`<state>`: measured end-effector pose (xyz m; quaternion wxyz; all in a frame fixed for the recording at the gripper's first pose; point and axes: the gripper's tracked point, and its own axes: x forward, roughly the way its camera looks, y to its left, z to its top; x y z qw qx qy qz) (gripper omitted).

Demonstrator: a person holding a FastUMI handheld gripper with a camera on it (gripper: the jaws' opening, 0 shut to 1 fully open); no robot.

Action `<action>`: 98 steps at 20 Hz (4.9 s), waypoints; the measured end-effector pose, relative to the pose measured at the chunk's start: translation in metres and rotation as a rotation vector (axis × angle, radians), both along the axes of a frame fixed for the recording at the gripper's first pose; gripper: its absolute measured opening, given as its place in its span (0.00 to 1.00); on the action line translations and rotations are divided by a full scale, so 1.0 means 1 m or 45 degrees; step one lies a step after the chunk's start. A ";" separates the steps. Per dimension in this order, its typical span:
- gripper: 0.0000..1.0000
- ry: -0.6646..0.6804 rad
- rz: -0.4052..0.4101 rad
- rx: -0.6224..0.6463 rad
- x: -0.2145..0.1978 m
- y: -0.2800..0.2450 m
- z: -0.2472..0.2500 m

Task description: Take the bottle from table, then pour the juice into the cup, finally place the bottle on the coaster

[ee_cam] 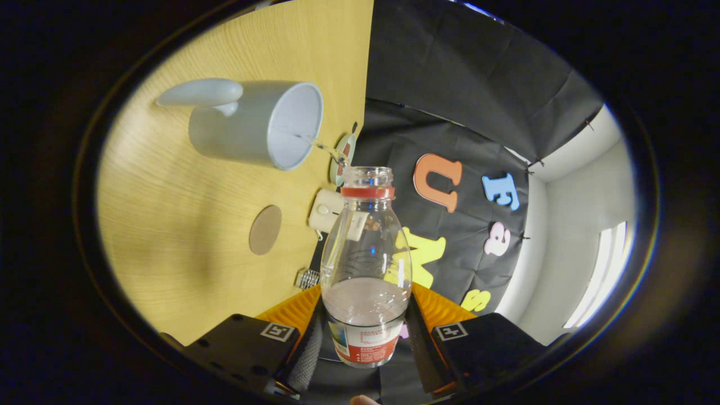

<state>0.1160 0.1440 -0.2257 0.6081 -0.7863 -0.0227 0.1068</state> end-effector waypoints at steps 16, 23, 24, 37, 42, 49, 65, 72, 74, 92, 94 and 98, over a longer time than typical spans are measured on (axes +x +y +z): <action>0.76 -0.040 0.023 -0.061 0.007 0.002 0.013; 0.76 -0.047 0.032 -0.093 0.008 0.004 0.016; 0.76 -0.049 0.033 -0.097 0.008 0.004 0.016; 0.76 -0.073 0.052 -0.153 0.010 0.007 0.025; 0.76 -0.081 0.060 -0.176 0.012 0.007 0.028; 0.76 -0.099 0.074 -0.207 0.012 0.011 0.033; 0.76 -0.103 0.110 -0.221 0.008 0.019 0.032; 0.76 -0.084 0.090 -0.166 0.009 0.015 0.028; 0.76 -0.065 0.076 -0.115 0.008 0.012 0.024; 0.76 0.189 -0.115 0.707 -0.009 0.002 0.038; 0.77 0.229 -0.132 0.825 -0.012 0.000 0.039; 0.77 0.303 -0.182 1.102 -0.018 -0.008 0.051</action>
